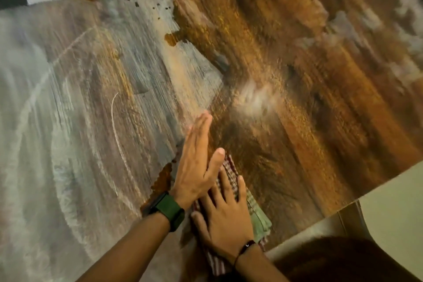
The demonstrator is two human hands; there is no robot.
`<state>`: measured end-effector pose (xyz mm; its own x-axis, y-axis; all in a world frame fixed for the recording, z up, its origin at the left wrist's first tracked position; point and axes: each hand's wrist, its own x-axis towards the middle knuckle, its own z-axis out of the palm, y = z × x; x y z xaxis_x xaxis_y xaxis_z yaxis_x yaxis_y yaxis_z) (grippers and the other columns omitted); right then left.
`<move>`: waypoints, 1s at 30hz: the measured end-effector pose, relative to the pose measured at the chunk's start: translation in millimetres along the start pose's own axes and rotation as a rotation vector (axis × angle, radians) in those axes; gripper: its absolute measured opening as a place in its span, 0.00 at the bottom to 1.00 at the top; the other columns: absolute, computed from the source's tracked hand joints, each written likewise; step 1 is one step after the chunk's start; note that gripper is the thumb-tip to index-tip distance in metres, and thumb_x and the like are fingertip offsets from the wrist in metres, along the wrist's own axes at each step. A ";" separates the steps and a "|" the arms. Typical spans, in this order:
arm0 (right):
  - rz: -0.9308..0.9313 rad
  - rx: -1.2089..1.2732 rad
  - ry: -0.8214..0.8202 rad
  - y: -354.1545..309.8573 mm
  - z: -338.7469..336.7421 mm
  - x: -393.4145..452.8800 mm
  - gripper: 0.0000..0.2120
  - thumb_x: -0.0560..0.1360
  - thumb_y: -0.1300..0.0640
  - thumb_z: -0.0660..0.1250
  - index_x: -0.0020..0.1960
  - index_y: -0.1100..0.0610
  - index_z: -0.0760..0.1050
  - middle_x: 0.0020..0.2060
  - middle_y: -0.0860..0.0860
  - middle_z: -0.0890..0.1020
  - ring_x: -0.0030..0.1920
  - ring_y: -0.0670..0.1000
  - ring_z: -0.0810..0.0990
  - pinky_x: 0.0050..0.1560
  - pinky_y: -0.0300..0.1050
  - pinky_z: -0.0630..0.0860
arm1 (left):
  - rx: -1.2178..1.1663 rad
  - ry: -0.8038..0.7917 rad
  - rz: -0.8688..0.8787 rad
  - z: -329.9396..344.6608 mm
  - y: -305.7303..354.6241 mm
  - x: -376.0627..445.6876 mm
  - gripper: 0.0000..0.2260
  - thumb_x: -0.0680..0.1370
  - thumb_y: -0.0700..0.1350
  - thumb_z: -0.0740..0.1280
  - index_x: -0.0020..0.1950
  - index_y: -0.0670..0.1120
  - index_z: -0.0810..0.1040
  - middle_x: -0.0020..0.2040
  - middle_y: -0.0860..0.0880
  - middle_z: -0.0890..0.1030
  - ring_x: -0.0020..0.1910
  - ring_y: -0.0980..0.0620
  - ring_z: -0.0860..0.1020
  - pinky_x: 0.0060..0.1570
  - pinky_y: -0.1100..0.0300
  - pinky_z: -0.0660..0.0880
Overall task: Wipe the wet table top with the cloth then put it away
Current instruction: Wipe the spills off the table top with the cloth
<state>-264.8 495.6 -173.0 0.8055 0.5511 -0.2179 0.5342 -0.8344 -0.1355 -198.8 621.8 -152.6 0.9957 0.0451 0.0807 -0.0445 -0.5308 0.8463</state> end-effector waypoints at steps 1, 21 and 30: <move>-0.005 0.008 0.008 4.2 -2.6 12.1 0.26 0.78 0.40 0.50 0.72 0.50 0.65 0.72 0.52 0.66 0.74 0.58 0.55 0.67 0.67 0.52 | 0.005 -0.032 0.007 4.6 1.6 5.4 0.29 0.79 0.61 0.46 0.75 0.47 0.49 0.76 0.49 0.52 0.75 0.55 0.49 0.73 0.50 0.50; 0.167 0.089 0.107 75.1 -92.7 391.1 0.28 0.80 0.45 0.46 0.78 0.51 0.46 0.77 0.51 0.46 0.76 0.56 0.41 0.71 0.66 0.39 | 0.301 0.257 -0.321 -32.1 -60.0 148.6 0.26 0.78 0.51 0.48 0.73 0.41 0.57 0.75 0.42 0.58 0.74 0.47 0.53 0.73 0.54 0.44; -0.057 0.061 0.062 48.7 -54.4 221.1 0.28 0.79 0.44 0.41 0.78 0.50 0.46 0.77 0.51 0.48 0.76 0.56 0.42 0.72 0.63 0.40 | 0.481 0.181 -0.310 -79.1 -95.2 155.0 0.21 0.80 0.44 0.53 0.73 0.42 0.58 0.75 0.43 0.59 0.74 0.47 0.55 0.73 0.51 0.47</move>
<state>-46.7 577.3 -175.2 0.7894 0.5957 -0.1481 0.5647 -0.7994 -0.2053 -46.7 746.2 -179.0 0.9250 0.3799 -0.0074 0.3291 -0.7913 0.5153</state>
